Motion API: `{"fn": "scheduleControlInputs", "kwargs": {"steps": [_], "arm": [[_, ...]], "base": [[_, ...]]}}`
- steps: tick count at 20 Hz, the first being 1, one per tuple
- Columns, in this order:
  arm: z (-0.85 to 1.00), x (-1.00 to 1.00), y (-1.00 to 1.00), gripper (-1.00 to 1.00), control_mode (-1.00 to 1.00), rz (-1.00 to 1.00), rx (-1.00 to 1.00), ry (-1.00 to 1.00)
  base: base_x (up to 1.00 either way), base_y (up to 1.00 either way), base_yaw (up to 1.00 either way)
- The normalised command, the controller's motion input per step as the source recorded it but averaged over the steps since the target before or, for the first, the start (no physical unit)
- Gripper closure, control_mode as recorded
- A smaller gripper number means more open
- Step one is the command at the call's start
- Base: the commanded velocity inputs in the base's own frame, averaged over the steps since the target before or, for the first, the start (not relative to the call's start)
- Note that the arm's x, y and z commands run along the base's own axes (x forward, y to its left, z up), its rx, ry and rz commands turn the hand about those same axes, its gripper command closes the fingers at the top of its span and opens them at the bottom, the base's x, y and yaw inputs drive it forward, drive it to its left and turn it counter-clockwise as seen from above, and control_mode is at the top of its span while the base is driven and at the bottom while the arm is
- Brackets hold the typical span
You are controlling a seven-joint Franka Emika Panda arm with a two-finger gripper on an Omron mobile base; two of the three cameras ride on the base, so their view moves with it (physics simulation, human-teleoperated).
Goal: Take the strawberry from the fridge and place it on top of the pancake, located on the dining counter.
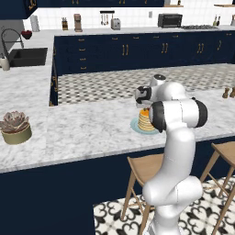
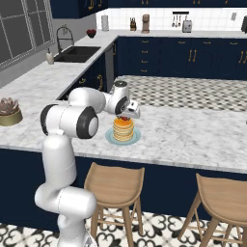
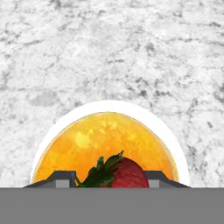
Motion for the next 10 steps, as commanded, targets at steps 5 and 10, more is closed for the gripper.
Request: {"fn": "scheduleControlInputs", "kwargs": {"steps": [5,10], "arm": [[-0.01,-0.18,0.01,1.00,-1.00,0.00,-0.01,0.01],[-0.01,-0.18,0.06,1.00,-1.00,0.00,0.00,0.00]], "base": [[0.00,0.00,0.00],[0.00,0.00,0.00]]}}
